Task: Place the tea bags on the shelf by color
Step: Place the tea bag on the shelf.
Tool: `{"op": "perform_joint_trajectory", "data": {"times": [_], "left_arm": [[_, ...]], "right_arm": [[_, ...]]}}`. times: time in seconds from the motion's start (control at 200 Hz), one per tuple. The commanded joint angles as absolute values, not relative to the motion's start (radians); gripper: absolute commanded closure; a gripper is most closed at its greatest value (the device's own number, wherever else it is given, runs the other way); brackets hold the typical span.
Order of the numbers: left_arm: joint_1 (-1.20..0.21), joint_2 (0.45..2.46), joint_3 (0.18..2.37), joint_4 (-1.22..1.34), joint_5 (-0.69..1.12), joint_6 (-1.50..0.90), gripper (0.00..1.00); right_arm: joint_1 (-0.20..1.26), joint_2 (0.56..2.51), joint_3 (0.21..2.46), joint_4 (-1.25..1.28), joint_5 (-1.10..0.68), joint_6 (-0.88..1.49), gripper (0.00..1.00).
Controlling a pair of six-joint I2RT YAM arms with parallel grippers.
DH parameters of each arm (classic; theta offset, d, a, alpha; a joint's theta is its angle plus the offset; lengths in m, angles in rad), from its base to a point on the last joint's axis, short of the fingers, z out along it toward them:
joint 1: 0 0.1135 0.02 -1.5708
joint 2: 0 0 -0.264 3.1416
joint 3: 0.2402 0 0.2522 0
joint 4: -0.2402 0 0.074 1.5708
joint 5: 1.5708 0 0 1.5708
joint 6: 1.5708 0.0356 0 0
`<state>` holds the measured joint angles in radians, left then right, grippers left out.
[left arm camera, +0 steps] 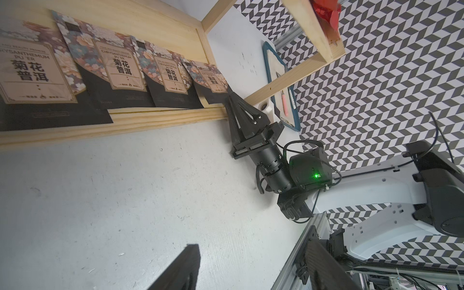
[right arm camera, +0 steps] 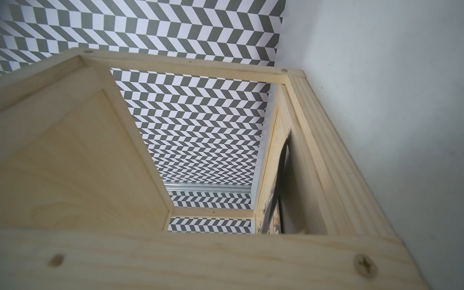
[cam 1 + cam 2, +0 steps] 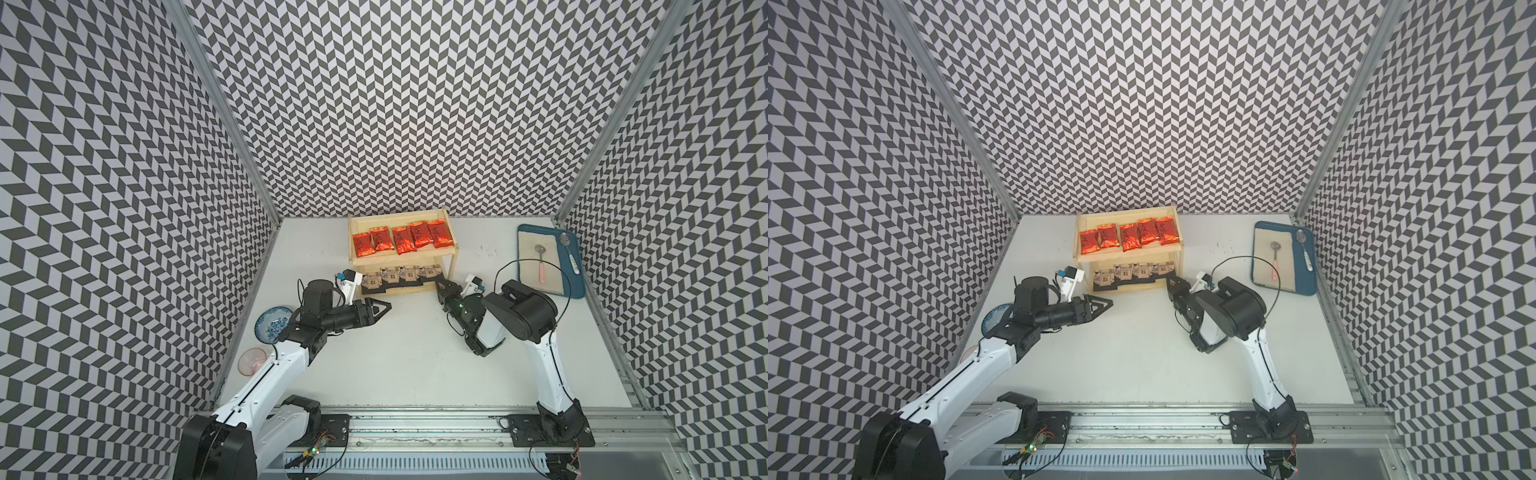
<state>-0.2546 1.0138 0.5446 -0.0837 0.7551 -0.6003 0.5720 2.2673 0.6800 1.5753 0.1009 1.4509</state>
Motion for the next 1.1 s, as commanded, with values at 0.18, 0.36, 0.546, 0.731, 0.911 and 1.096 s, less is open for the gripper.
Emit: {"op": "perform_joint_trajectory", "data": {"times": [0.18,0.36,0.546,0.731,0.911,1.096], "left_arm": [[-0.250,1.008,0.545,-0.070,0.769,-0.597,0.28],[-0.250,1.002,0.543,-0.072,0.768,-0.597,0.28],[-0.250,0.998,0.544,-0.071,0.766,-0.597,0.28],[-0.249,0.993,0.544,-0.072,0.767,-0.597,0.29],[-0.249,0.988,0.545,-0.073,0.764,-0.597,0.29],[-0.249,0.988,0.543,-0.073,0.762,-0.597,0.29]], "right_arm": [[0.565,2.244,0.660,1.760,0.083,1.489,0.78],[0.557,2.188,0.652,1.625,0.057,1.518,0.64],[0.547,2.126,0.666,1.453,0.013,1.549,0.54],[0.536,2.069,0.740,1.182,-0.049,1.555,0.51],[0.527,2.057,0.803,0.982,-0.113,1.576,0.50],[0.523,2.023,0.796,0.924,-0.104,1.581,0.50]]}}
